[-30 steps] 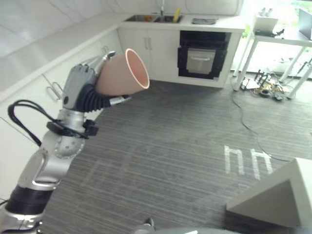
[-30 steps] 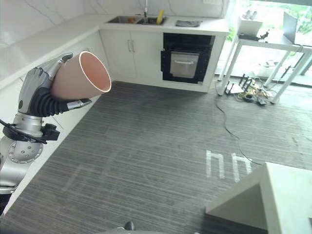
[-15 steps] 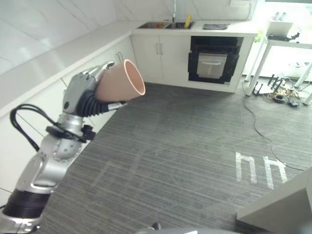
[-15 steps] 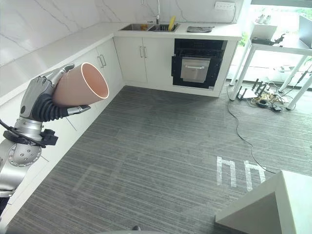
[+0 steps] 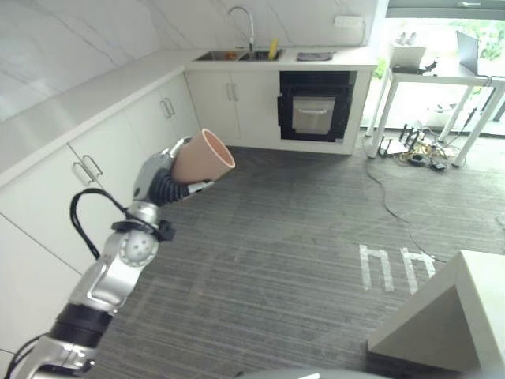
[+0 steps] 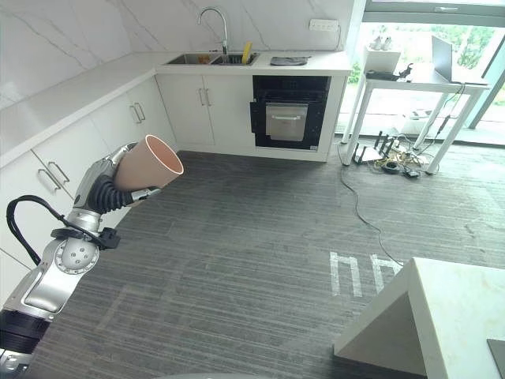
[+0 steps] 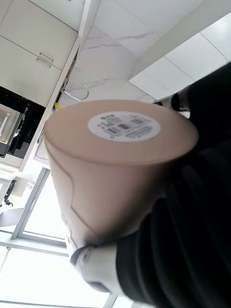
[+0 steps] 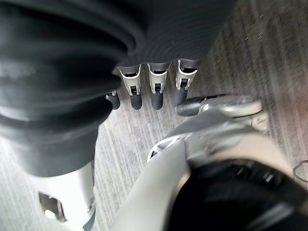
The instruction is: Place the dishes in the dishwasher.
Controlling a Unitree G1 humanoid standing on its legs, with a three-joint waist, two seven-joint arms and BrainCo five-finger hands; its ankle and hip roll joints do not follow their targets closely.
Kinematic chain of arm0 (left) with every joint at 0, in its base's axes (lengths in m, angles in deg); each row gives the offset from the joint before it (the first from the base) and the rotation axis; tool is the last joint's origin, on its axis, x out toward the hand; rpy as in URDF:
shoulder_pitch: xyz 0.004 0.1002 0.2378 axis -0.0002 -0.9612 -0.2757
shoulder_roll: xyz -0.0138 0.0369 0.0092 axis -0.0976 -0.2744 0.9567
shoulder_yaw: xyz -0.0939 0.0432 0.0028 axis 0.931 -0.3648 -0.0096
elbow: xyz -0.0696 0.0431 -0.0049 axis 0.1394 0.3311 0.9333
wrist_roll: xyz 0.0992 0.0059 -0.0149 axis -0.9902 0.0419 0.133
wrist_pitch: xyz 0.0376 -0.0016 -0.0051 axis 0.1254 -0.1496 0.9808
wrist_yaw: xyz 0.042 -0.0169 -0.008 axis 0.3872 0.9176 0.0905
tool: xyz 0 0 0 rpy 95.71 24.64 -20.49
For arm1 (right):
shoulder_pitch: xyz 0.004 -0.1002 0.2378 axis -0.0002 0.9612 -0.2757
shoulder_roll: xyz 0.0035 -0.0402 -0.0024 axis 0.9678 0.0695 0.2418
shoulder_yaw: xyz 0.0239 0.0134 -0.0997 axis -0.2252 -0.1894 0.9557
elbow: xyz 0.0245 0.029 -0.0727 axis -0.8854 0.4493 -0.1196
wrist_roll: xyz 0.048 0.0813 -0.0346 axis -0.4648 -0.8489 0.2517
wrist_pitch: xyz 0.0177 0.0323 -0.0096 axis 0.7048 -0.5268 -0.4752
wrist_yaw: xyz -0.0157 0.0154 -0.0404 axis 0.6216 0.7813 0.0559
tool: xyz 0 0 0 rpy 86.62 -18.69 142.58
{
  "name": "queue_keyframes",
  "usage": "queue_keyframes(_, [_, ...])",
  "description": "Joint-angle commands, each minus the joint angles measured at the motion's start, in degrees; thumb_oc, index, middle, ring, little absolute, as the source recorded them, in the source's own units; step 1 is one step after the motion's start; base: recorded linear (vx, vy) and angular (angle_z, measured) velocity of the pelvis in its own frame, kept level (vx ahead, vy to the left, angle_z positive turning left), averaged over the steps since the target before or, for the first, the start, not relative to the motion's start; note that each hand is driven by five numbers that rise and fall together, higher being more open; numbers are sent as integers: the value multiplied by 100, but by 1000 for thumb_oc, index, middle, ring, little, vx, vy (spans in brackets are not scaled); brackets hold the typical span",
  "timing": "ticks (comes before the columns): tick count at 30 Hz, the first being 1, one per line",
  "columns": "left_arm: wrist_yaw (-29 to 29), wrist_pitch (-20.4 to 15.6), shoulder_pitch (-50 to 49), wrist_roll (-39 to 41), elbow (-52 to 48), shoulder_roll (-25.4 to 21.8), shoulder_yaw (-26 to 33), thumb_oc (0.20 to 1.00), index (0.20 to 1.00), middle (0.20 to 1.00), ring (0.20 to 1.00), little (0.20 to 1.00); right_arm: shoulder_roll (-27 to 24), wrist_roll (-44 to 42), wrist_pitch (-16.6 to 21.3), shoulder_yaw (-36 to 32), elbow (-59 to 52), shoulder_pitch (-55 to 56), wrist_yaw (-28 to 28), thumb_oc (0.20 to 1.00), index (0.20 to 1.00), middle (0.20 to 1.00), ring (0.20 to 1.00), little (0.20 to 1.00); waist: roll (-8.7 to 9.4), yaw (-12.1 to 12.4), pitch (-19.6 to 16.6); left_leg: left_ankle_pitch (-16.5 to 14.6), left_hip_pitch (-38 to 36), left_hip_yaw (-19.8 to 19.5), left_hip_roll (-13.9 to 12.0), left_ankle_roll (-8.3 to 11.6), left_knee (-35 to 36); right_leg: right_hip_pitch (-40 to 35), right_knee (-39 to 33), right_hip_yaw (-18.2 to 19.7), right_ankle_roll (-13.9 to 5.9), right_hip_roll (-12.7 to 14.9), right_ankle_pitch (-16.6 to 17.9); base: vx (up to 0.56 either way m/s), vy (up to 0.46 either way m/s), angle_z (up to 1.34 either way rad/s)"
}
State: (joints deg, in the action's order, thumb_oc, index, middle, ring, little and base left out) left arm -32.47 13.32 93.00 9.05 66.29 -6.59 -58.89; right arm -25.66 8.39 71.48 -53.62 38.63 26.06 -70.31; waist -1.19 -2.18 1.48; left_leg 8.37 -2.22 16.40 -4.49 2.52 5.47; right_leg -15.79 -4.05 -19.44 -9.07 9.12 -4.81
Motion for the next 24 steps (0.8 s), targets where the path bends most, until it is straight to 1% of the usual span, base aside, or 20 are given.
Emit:
queue_keyframes(1, [-69, -53, 770, 173, -199, -107, 335, 200, 200, 200, 200, 200, 19, 37, 153, 5, -38, -667, -173, 1000, 1000, 1000, 1000, 1000, 31, 131, 360, -835, -665, 503, -250, 349, -377, 664, 66, 173, 137, -267, 457, 44, -82, 1])
queue_keyframes(2, [-71, -50, 762, 172, -210, -110, 337, 200, 200, 200, 200, 200, 15, 42, 150, 13, -44, -689, -178, 1000, 1000, 1000, 1000, 1000, 35, 139, 367, -857, -648, 499, -254, 346, -443, 667, 78, 172, 146, -265, 449, 53, -83, 2])
queue_keyframes(4, [-78, -44, 696, 185, -276, -129, 364, 200, 200, 200, 200, 200, -3, 86, 138, 70, -64, -831, -169, 1000, 1000, 1000, 1000, 1000, 74, 198, 398, -1020, -478, 449, -261, 320, -955, 679, 166, 186, 196, -231, 416, 69, -67, 0])
queue_keyframes(5, [-80, -42, 691, 185, -281, -132, 365, 200, 200, 200, 200, 200, -4, 96, 139, 75, -64, -841, -170, 1000, 1000, 1000, 1000, 1000, 76, 201, 399, -1033, -461, 443, -262, 317, -989, 683, 174, 188, 199, -229, 414, 103, -88, 1])
queue_keyframes(6, [-75, -33, 663, 155, -334, -138, 372, 200, 200, 200, 200, 200, -36, 125, 148, 129, -62, -968, -178, 1000, 1000, 1000, 1000, 1000, 145, 268, 451, -1118, -182, 371, -308, 281, -1770, 683, 251, 226, 270, -180, 402, 74, -70, 4])
queue_keyframes(7, [-71, -28, 662, 155, -343, -139, 373, 200, 200, 200, 200, 200, -42, 126, 149, 137, -60, -985, -173, 1000, 1000, 1000, 1000, 1000, 150, 279, 457, -1115, -118, 344, -321, 282, -1899, 687, 263, 231, 283, -178, 398, 120, -88, 9])
queue_keyframes(8, [-77, -11, 654, 178, -377, -172, 379, 200, 200, 200, 200, 200, -78, 143, 158, 197, -40, -1085, -178, 1000, 1000, 1000, 1000, 1000, 158, 367, 529, -989, 239, 125, -354, 287, -2505, 677, 329, 313, 362, -186, 364, 131, 11, 17])
queue_keyframes(9, [-91, -9, 642, 206, -368, -209, 394, 200, 200, 200, 200, 200, -99, 190, 189, 232, -11, -1150, -192, 1000, 1000, 1000, 1000, 1000, 119, 424, 569, -894, 424, -35, -354, 285, -2586, 671, 364, 394, 394, -228, 336, 178, 57, 4])
queue_keyframes(11, [-57, -25, 609, 282, -379, -271, 471, 200, 200, 200, 200, 200, -134, 219, 244, 226, 48, -1205, -158, 1000, 1000, 1000, 1000, 1000, 70, 489, 584, -802, 470, -123, -311, 258, -2276, 677, 393, 468, 393, -263, 314, 202, 143, -19])
queue_keyframes(12, [-33, -48, 567, 322, -392, -300, 523, 200, 200, 200, 200, 200, -154, 236, 288, 227, 70, -1216, -120, 1000, 1000, 1000, 1000, 1000, 27, 517, 584, -743, 423, -134, -309, 263, -1957, 655, 404, 481, 378, -287, 285, 315, 255, -17])
queue_keyframes(13, [-13, -68, 531, 324, -424, -296, 548, 200, 200, 200, 200, 200, -165, 238, 363, 230, 61, -1210, -97, 1000, 1000, 1000, 1000, 1000, -65, 542, 591, -464, 407, -88, -402, 360, -1348, 580, 387, 469, 347, -328, 238, 403, 329, -7])
queue_keyframes(14, [11, -67, 499, 297, -502, -251, 544, 200, 200, 200, 200, 200, -169, 173, 431, 233, 12, -1171, -103, 1000, 1000, 1000, 1000, 1000, -131, 574, 634, -17, 436, -13, -520, 490, -811, 451, 344, 438, 329, -322, 214, 444, 380, 8])
queue_keyframes(15, [35, -67, 467, 268, -583, -200, 535, 200, 200, 200, 200, 200, -168, 122, 472, 244, -39, -1143, -132, 1000, 1000, 1000, 1000, 1000, -161, 610, 673, 322, 568, 61, -635, 594, -513, 354, 328, 377, 312, -281, 216, 341, 289, 17])
queue_keyframes(16, [42, -89, 441, 247, -599, -174, 544, 200, 200, 200, 200, 200, -162, 122, 482, 252, -61, -1136, -156, 1000, 1000, 1000, 1000, 1000, -159, 629, 692, 451, 652, 102, -694, 629, -442, 316, 335, 345, 307, -249, 214, 365, 345, 22])
queue_keyframes(17, [61, -181, 367, 202, -617, -114, 575, 200, 200, 200, 200, 200, -149, 66, 531, 284, -106, -1106, -186, 1000, 1000, 1000, 1000, 1000, -135, 691, 729, 640, 905, 204, -851, 681, -353, 218, 393, 236, 284, -141, 198, 267, 263, 15])
queue_keyframes(19, [77, -272, 304, 170, -606, -88, 623, 200, 200, 200, 200, 200, -136, 116, 560, 297, -163, -1076, -202, 1000, 1000, 1000, 1000, 1000, -89, 689, 698, 569, 934, 270, -873, 738, -368, 122, 531, 130, 220, -33, 31, 353, 325, 3])
queue_keyframes(20, [114, -374, 265, 103, -544, -44, 675, 200, 200, 200, 200, 200, -111, 196, 563, 359, -198, -1066, -253, 1000, 1000, 1000, 1000, 1000, -122, 681, 638, 529, 832, 420, -898, 733, -350, 100, 739, 26, 167, 13, -137, 359, 361, -5])
queue_keyframes(22, [171, -398, 262, 75, -520, -26, 674, 200, 200, 200, 200, 200, -103, 171, 535, 401, -202, -1071, -317, 1000, 1000, 1000, 1000, 1000, -119, 683, 596, 423, 744, 437, -828, 677, -328, 52, 905, 31, 147, 56, -317, 280, 287, -18])
queue_keyframes(23, [262, -367, 288, 59, -496, -44, 643, 200, 200, 200, 200, 200, -68, 86, 471, 408, -198, -1072, -385, 1000, 1000, 1000, 1000, 1000, -87, 725, 548, 194, 687, 307, -651, 522, -398, -40, 1107, 84, 137, 81, -532, 445, 407, -26])
queue_keyframes(24, [371, -469, 408, 54, -401, -44, 553, 200, 200, 200, 200, 200, -23, -256, 455, 351, -181, -1027, -431, 1000, 1000, 1000, 1000, 1000, -15, 762, 461, -86, 617, 240, -382, 279, -500, -162, 1466, 103, 96, 110, -666, 424, 416, -21])
